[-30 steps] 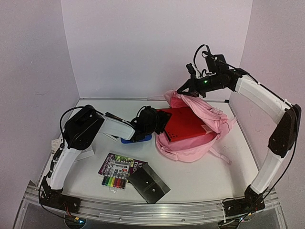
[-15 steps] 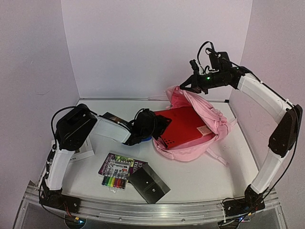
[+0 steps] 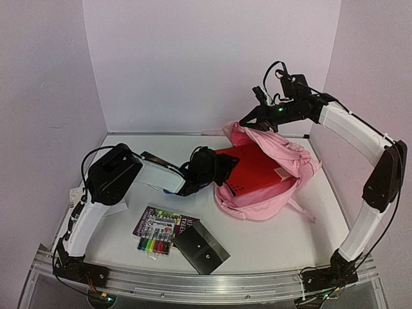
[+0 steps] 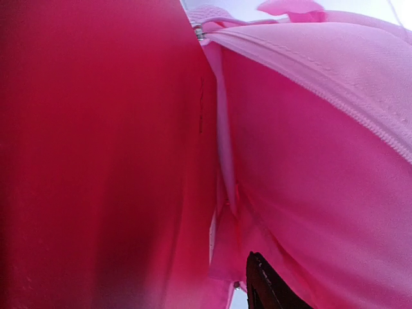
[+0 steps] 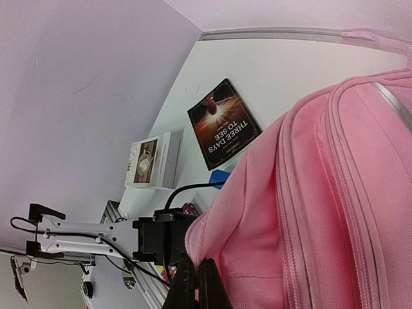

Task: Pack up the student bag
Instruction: Place the files in the student bag.

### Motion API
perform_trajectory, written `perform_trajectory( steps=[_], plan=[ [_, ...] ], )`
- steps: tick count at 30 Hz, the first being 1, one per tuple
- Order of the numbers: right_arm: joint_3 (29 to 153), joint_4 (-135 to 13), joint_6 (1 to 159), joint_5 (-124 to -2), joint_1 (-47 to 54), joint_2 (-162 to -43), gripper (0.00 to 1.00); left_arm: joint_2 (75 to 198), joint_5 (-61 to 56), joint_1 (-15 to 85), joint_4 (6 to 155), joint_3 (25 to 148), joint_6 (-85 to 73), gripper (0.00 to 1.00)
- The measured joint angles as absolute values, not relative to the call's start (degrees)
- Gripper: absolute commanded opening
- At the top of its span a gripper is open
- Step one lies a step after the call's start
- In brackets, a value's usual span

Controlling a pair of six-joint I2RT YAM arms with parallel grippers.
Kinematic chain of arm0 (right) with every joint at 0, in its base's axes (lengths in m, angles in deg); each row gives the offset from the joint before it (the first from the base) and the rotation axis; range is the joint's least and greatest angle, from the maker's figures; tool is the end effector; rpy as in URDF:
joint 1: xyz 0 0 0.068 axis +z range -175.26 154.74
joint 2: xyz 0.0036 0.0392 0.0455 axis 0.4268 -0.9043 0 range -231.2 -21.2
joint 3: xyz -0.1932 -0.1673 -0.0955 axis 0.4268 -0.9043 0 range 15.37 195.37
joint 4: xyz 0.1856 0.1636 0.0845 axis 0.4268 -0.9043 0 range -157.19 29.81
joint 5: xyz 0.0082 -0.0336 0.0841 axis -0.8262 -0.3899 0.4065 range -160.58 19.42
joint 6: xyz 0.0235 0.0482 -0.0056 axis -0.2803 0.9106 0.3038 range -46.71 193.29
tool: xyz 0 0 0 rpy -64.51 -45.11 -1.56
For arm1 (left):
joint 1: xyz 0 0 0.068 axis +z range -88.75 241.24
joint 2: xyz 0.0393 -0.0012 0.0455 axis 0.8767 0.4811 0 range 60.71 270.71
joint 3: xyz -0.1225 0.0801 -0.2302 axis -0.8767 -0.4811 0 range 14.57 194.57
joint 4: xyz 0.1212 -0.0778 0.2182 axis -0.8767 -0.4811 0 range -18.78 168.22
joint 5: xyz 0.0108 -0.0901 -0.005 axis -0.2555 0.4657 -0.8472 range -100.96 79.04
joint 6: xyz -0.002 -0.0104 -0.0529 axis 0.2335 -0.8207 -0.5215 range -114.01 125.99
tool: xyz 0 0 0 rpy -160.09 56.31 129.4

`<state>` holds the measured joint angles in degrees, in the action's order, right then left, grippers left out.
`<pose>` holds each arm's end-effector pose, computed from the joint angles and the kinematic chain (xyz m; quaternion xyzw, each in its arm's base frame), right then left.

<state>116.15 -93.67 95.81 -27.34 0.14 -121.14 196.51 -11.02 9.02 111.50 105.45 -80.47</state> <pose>0.3454 0.1909 0.3831 -0.1974 0.8109 0.4766 0.2764 0.3262 -0.4208 0.1448 -0.2285 0.7407 -0.5910 0.2232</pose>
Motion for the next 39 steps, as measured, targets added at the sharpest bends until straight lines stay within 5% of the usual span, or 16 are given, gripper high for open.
perform_trajectory(
  steps=[8, 15, 23, 34, 39],
  plan=[
    [116.17, -93.2, 95.69, -29.78, 0.13, -121.14, 0.0, 192.09, -12.61, 8.37, 102.36, 102.27, -81.0, 0.91],
    [116.82, -92.52, 94.84, -29.84, -1.41, -121.14, 0.0, 185.96, -12.39, 7.83, 93.26, 100.19, -76.58, 0.99],
    [117.0, -91.14, 94.16, -29.44, -2.37, -121.01, 0.0, 179.72, -10.41, 7.66, 87.8, 98.79, -71.89, 0.85],
    [117.0, -91.11, 94.2, -28.33, -2.45, -121.01, 0.0, 176.8, -4.54, 7.18, 95.33, 91.47, -70.3, 0.04],
    [117.0, -91.11, 94.85, -26.49, -2.55, -121.01, 0.0, 176.98, -4.04, 7.23, 100.64, 89.83, -70.95, 0.0]
  ],
)
